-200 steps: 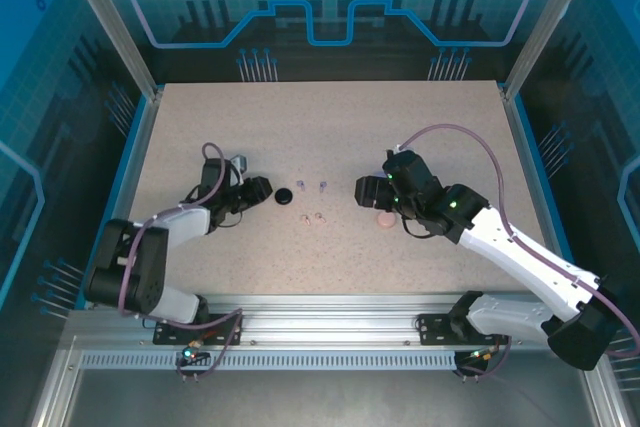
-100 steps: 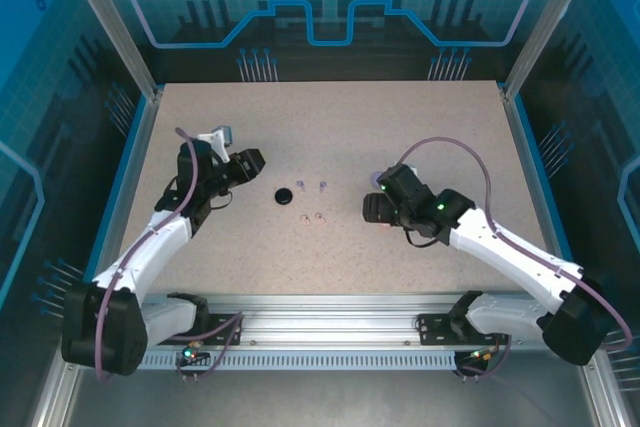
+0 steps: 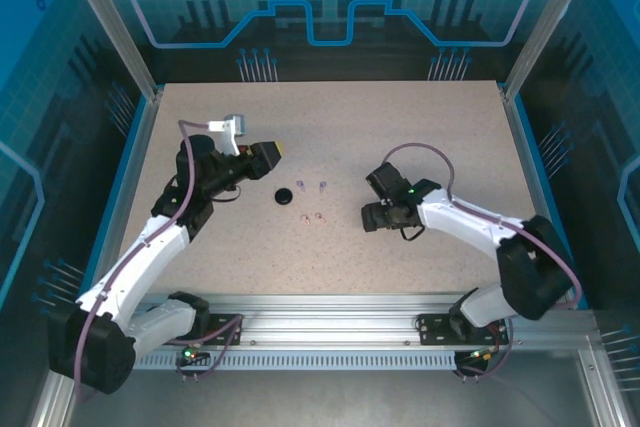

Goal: Insert wireless bluetooth earbuds into charging case

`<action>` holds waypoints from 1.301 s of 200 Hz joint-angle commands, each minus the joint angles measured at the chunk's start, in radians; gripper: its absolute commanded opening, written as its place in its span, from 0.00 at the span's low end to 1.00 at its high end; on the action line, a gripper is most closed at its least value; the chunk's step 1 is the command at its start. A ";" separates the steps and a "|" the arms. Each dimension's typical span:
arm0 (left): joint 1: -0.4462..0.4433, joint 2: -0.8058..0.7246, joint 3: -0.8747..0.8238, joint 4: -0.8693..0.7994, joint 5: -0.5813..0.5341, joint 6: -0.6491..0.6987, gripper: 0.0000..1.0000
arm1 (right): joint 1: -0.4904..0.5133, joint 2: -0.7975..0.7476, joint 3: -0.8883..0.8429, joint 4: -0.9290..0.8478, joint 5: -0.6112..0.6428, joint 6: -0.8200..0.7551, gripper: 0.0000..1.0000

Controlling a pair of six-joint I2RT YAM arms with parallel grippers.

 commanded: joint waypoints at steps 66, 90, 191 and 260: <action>-0.030 0.025 0.053 0.024 0.024 0.062 0.52 | -0.067 0.192 0.128 -0.015 -0.037 -0.164 0.78; -0.032 0.044 0.065 0.040 0.034 0.062 0.52 | -0.076 0.200 0.125 -0.012 -0.056 -0.167 0.75; -0.041 0.066 0.065 0.066 0.046 0.064 0.52 | -0.112 0.245 0.106 -0.011 -0.084 -0.181 0.68; -0.053 0.081 0.076 0.066 0.045 0.068 0.53 | -0.111 0.301 0.137 -0.015 -0.105 -0.182 0.56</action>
